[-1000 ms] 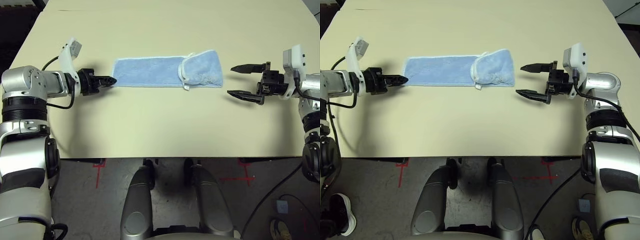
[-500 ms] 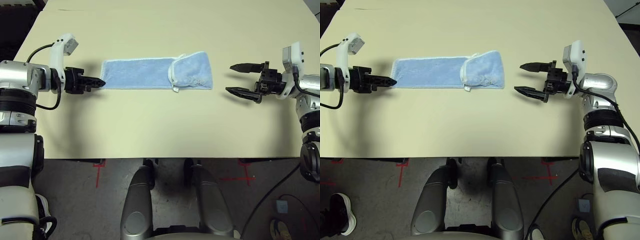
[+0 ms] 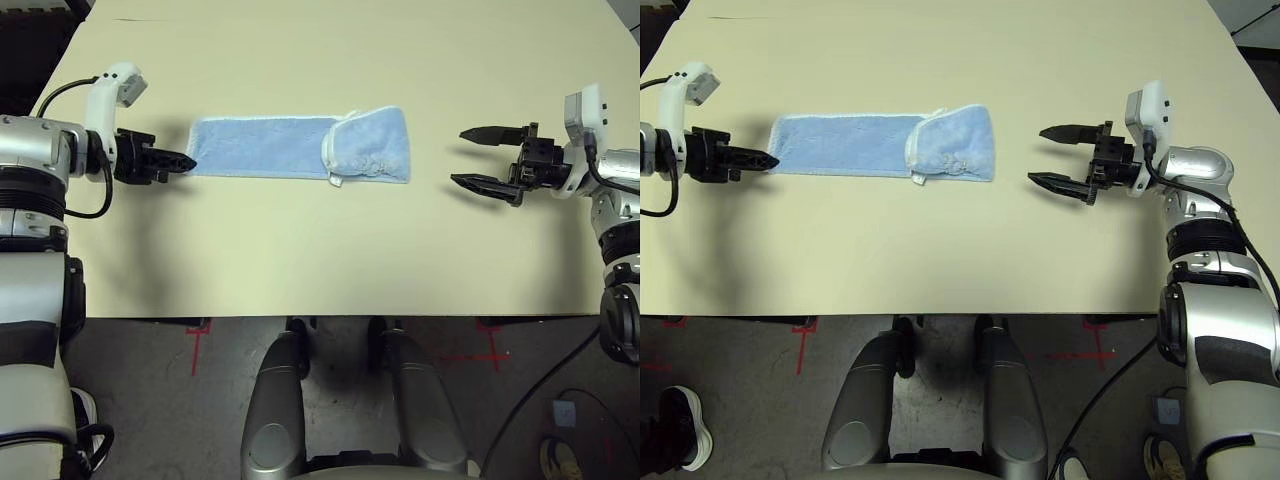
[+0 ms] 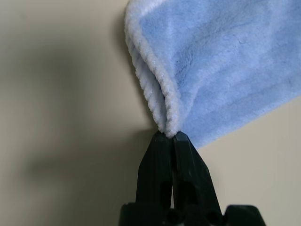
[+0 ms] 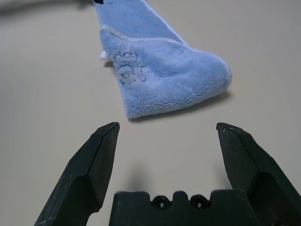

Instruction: Fold the towel and set it aside.

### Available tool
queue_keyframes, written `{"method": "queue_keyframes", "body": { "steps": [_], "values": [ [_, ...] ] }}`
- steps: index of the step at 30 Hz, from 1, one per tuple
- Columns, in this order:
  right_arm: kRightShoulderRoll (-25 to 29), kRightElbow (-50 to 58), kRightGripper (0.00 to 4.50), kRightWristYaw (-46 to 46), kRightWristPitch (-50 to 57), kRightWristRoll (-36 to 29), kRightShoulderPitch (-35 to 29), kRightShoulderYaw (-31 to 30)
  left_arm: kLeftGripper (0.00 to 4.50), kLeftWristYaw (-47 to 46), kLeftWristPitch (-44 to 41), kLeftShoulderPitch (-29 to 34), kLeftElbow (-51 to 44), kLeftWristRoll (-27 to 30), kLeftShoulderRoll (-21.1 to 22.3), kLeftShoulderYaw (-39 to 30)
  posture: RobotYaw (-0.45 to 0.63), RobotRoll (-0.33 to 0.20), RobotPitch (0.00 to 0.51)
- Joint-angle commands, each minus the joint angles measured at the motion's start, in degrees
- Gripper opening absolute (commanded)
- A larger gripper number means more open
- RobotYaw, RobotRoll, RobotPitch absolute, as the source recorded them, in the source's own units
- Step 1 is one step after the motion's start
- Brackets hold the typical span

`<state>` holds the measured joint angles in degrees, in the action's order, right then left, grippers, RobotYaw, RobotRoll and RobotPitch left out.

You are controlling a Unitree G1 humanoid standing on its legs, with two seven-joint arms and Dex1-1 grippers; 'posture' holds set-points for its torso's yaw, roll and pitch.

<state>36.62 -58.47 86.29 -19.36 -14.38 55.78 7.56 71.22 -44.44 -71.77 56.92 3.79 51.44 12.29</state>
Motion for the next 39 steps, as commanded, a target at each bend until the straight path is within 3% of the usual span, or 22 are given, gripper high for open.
{"method": "queue_keyframes", "body": {
  "steps": [1,9,16,26,39],
  "values": [
    [-0.02,-0.38,4.5,0.21,-0.73,0.39,-0.7,-0.1,0.02,3.01,-1.23,-1.24,-1.25,-0.91,0.68,-0.11,-0.01,0.0,0.295],
    [-0.23,-0.57,4.5,0.11,-0.98,0.53,-0.67,-0.1,0.02,7.34,-3.13,-1.64,-8.59,-0.94,1.94,-0.26,-0.01,0.0,0.297],
    [-0.42,-1.11,4.5,-0.17,-1.19,0.83,-0.37,-0.16,0.02,7.06,-5.8,-5.08,-12.92,0.82,-0.74,-1.56,0.0,0.0,0.298],
    [-0.31,-1.58,4.5,-0.59,-1.29,1.0,-0.43,0.05,0.02,6.5,-16.41,-8.25,-26.61,7.87,-7.0,-3.44,0.0,0.0,0.298],
    [-0.61,-1.79,4.5,-1.32,-1.89,1.04,-0.14,0.02,0.02,-2.74,-19.94,-8.26,-29.32,14.27,-18.89,-6.5,-0.01,0.0,0.298]
  ]
}}
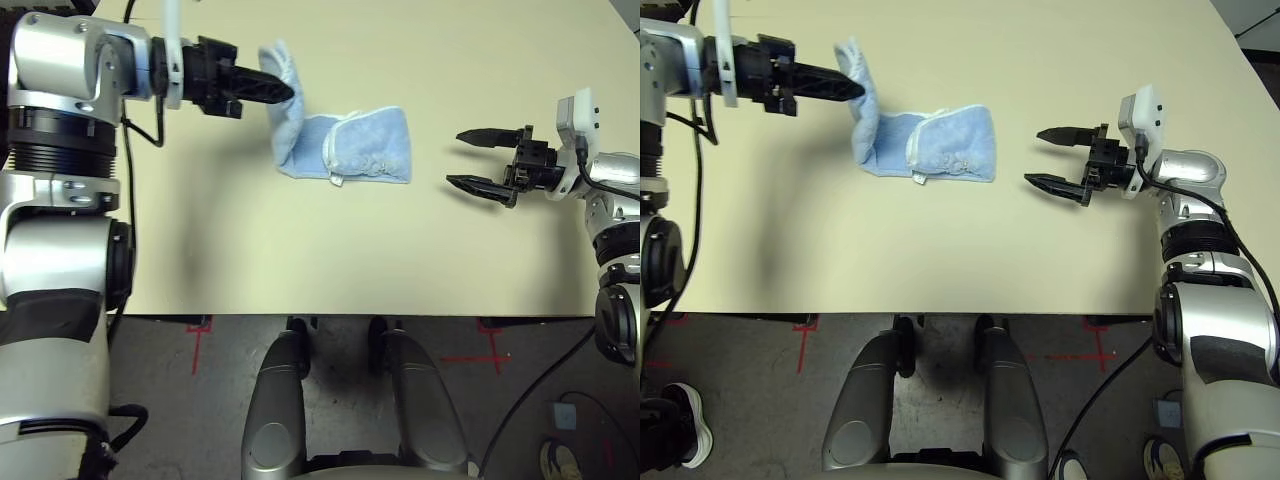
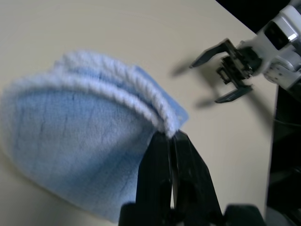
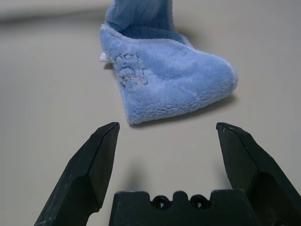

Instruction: Fold the towel and set it aside.

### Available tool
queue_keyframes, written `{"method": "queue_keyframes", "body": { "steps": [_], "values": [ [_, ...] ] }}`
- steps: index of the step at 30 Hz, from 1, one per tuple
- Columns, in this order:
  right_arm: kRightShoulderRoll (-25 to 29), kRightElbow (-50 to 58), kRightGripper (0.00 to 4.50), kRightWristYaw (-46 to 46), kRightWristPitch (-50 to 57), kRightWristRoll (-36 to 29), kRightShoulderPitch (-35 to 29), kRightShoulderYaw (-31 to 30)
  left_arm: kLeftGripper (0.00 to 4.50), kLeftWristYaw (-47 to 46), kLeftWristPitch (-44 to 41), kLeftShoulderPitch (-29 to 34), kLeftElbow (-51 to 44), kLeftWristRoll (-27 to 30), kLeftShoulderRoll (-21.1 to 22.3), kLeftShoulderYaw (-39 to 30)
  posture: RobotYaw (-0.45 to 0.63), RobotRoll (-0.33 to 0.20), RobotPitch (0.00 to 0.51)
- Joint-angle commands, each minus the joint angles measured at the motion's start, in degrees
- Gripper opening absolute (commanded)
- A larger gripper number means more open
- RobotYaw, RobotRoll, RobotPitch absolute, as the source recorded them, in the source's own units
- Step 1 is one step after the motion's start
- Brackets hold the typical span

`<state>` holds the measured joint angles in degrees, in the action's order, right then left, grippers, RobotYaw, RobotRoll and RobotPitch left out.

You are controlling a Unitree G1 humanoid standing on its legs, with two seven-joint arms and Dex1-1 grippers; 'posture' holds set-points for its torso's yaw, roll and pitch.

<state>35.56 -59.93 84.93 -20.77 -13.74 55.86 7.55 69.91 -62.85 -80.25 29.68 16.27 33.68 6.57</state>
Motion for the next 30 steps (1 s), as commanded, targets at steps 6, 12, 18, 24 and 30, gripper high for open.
{"method": "queue_keyframes", "body": {
  "steps": [6,12,18,24,30],
  "values": [
    [0.59,0.08,4.5,0.13,-0.58,0.31,-0.68,0.07,0.02,-4.01,-1.74,0.12,-1.61,3.38,-4.49,-1.31,-0.01,0.0,0.298],
    [0.42,0.49,4.5,0.11,-0.64,0.29,-0.85,-0.02,0.02,-2.33,-2.2,0.03,-2.02,4.33,-5.09,1.26,-0.02,0.0,0.29],
    [0.32,0.91,4.5,0.25,-0.85,0.24,-1.11,-0.09,0.02,0.0,-1.71,1.39,-1.86,3.58,-4.89,6.09,-0.02,0.0,0.29],
    [0.2,1.31,4.5,-0.1,-0.49,0.05,-1.39,0.06,0.02,-0.7,0.62,-0.79,3.1,2.86,-7.61,6.32,-0.02,0.0,0.29],
    [0.34,1.67,4.5,-0.09,-0.74,0.14,-1.8,-0.05,0.02,-0.29,2.89,-1.82,6.5,1.83,-10.39,7.38,-0.03,0.0,0.285]
  ]
}}
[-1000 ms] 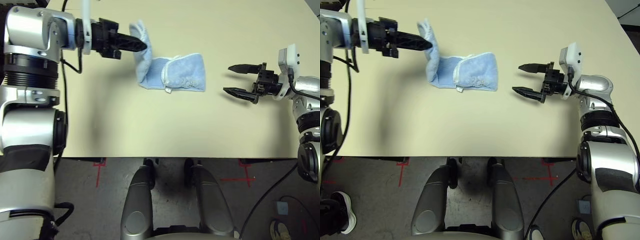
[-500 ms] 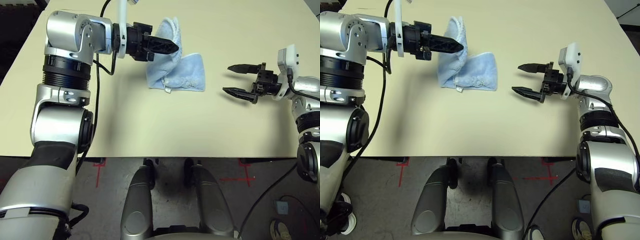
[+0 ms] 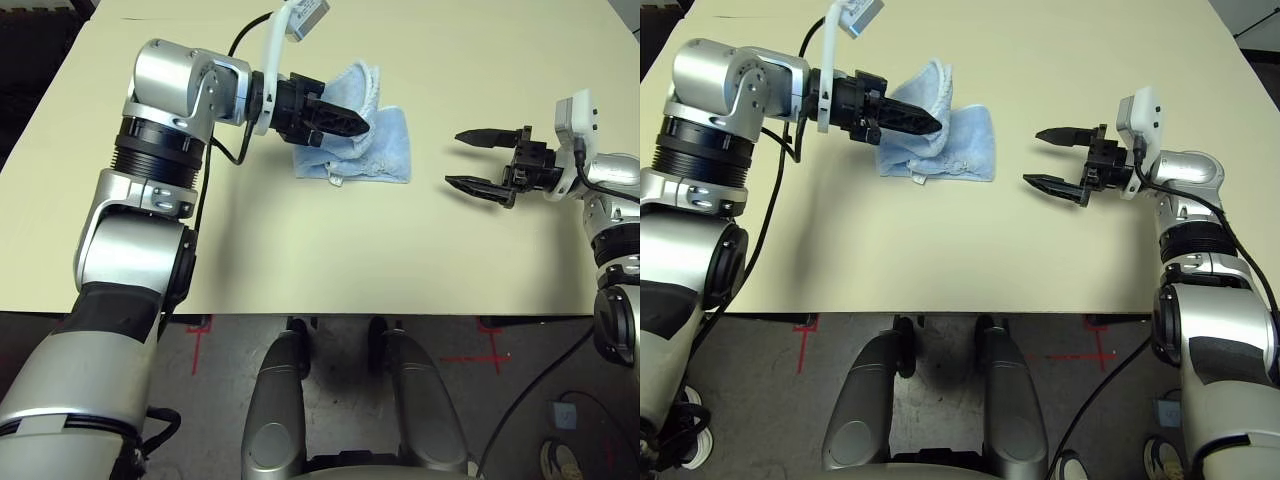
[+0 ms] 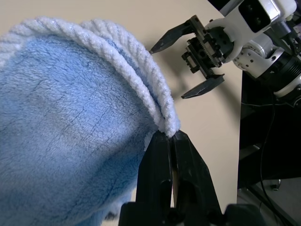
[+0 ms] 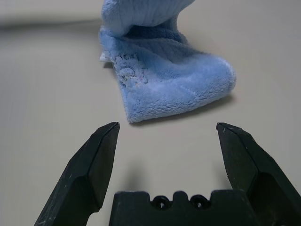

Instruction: Fold the towel and set it aside.

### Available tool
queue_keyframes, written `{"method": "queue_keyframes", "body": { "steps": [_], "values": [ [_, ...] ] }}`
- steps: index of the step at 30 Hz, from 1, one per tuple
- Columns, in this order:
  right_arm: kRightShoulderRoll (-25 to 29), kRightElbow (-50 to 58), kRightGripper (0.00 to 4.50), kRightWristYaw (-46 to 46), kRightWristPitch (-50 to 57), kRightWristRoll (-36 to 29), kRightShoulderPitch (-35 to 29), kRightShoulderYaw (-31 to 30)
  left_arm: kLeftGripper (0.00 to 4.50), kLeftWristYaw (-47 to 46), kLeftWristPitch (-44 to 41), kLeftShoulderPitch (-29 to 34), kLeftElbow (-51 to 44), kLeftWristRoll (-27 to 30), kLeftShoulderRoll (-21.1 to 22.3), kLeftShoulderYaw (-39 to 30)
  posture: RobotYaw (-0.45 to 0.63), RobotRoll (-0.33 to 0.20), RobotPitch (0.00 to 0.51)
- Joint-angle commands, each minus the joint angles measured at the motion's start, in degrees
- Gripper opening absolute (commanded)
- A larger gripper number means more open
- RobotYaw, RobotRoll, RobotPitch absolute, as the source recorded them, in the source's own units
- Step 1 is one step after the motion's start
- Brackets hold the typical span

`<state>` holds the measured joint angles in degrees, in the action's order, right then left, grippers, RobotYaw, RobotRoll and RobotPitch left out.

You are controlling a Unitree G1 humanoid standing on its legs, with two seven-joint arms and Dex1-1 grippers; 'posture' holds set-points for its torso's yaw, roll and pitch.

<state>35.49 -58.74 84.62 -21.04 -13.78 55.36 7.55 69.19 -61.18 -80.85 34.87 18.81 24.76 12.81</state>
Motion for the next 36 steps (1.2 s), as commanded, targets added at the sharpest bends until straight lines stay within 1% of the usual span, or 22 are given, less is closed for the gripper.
{"method": "queue_keyframes", "body": {
  "steps": [1,6,9,10,12,16,19,20,23,27,31,33,35,36],
  "values": [
    [0.42,0.55,4.5,0.2,-0.47,0.19,-1.36,-0.05,0.02,0.19,1.43,-1.27,1.73,-0.77,-1.91,0.98,-0.03,0.0,0.285],
    [0.48,0.71,4.5,0.07,-0.55,0.24,-1.42,-0.08,0.02,-0.61,2.33,-0.8,2.16,-0.72,-3.83,-0.03,-0.04,0.0,0.286],
    [0.43,0.58,4.5,0.01,-0.54,0.35,-1.11,-0.17,0.62,-1.21,2.92,0.08,2.1,-0.93,-4.6,-0.41,-0.04,0.0,0.289],
    [0.4,0.53,4.5,-0.02,-0.52,0.39,-1.0,-0.21,0.89,-1.4,3.04,0.26,2.13,-0.92,-4.76,-0.56,-0.04,0.0,0.289],
    [0.34,0.44,4.5,-0.01,-0.57,0.48,-0.85,-0.3,1.59,-1.67,2.9,0.48,1.97,-0.64,-5.01,-0.89,-0.04,0.0,0.289],
    [0.11,0.28,4.5,-0.1,-0.66,0.66,-0.55,-0.5,3.19,-3.08,2.46,0.88,1.74,-0.21,-6.06,-2.05,-0.04,0.0,0.289],
    [-0.01,0.32,4.5,-0.08,-0.7,0.67,-0.5,-0.56,4.35,-7.34,2.41,0.21,3.24,0.79,-7.87,-6.33,-0.03,0.0,0.293],
    [-0.04,0.32,4.5,-0.1,-0.73,0.67,-0.49,-0.55,4.43,-8.03,2.13,-0.07,3.46,1.15,-8.07,-7.43,-0.03,0.0,0.293],
    [-0.22,0.23,4.5,-0.26,-0.75,0.62,-0.35,-0.49,4.43,-10.7,4.03,-0.1,3.04,2.4,-7.93,-11.87,-0.03,0.0,0.295],
    [-1.27,-0.66,4.5,-0.85,0.6,-0.43,1.14,0.38,4.43,-6.25,10.82,4.43,-1.54,2.78,-2.79,-13.2,-0.02,0.0,0.3],
    [-2.94,-1.06,4.5,-1.19,4.37,-2.18,3.87,1.44,4.43,3.04,22.74,12.07,-4.34,2.14,5.24,-13.05,-0.01,0.0,0.3],
    [-3.41,-1.12,4.5,-1.0,5.2,-2.52,4.49,1.58,4.43,7.24,28.38,14.08,-3.92,2.75,7.05,-13.71,0.0,0.0,0.299],
    [-3.61,-1.31,4.5,-0.98,5.35,-2.38,4.77,1.6,4.43,8.54,30.9,14.58,-2.79,2.84,7.8,-14.11,0.0,0.0,0.299],
    [-3.75,-1.51,4.5,-0.81,5.34,-2.25,4.94,1.54,4.43,10.93,35.61,15.43,-1.67,1.47,8.77,-13.27,0.0,0.0,0.297]
  ]
}}
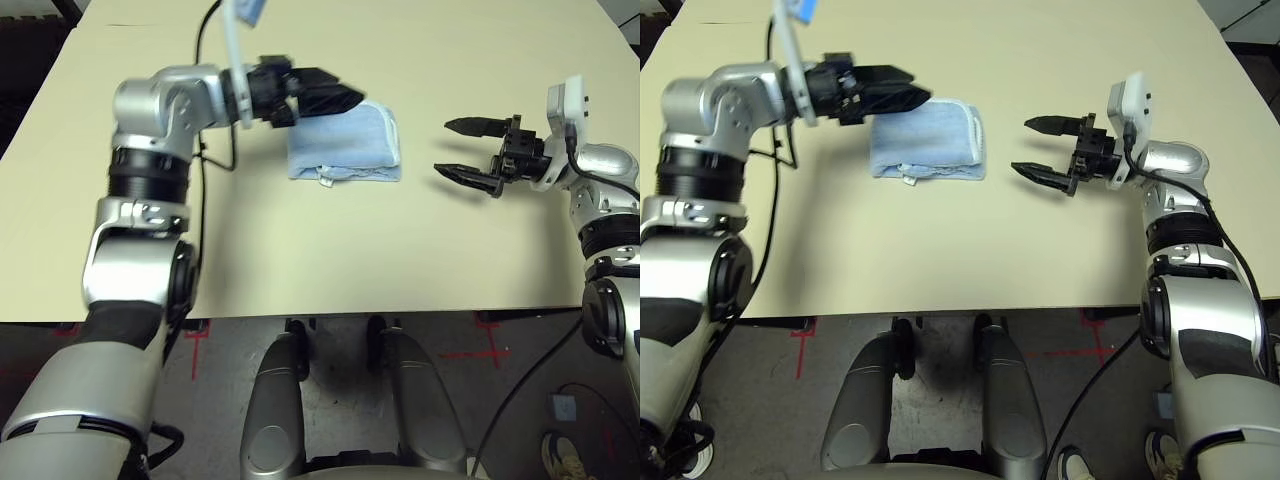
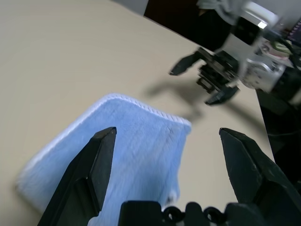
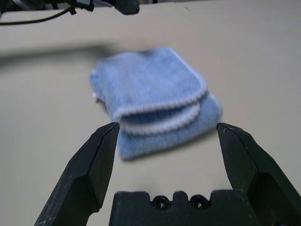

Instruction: Fold the towel and set it aside.

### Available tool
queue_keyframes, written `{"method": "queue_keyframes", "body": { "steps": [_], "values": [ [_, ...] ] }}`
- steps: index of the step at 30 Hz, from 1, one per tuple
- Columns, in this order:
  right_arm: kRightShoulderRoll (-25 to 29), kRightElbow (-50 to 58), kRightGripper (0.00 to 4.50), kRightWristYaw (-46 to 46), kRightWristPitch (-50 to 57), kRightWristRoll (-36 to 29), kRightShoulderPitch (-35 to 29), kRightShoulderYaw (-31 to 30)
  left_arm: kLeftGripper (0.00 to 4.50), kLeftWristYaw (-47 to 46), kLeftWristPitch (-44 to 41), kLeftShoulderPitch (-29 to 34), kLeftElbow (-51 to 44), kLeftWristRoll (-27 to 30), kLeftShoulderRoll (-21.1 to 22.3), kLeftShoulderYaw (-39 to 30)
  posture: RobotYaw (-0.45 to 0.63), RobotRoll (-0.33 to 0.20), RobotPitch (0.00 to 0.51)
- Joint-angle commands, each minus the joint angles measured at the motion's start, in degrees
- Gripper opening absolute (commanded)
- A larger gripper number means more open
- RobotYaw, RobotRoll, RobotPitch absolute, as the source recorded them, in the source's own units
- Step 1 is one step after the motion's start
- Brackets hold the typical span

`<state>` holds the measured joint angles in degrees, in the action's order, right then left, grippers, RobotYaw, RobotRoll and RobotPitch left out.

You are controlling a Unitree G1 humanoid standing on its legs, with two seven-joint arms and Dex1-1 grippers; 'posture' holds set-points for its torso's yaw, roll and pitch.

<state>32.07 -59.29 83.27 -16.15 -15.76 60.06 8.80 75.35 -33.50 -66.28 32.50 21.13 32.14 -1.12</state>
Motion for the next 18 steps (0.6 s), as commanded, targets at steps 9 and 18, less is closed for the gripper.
{"method": "queue_keyframes", "body": {
  "steps": [9,18],
  "values": [
    [-0.58,-1.5,1.95,1.91,-0.07,0.54,0.81,-0.18,4.5,11.65,30.24,1.88,11.44,-6.71,3.35,2.79,0.0,0.0,0.293],
    [-0.81,0.08,0.01,2.97,1.02,0.07,0.21,-0.16,4.32,13.31,43.22,0.2,19.31,-8.15,1.0,2.26,-0.02,0.0,0.287]
  ]
}}
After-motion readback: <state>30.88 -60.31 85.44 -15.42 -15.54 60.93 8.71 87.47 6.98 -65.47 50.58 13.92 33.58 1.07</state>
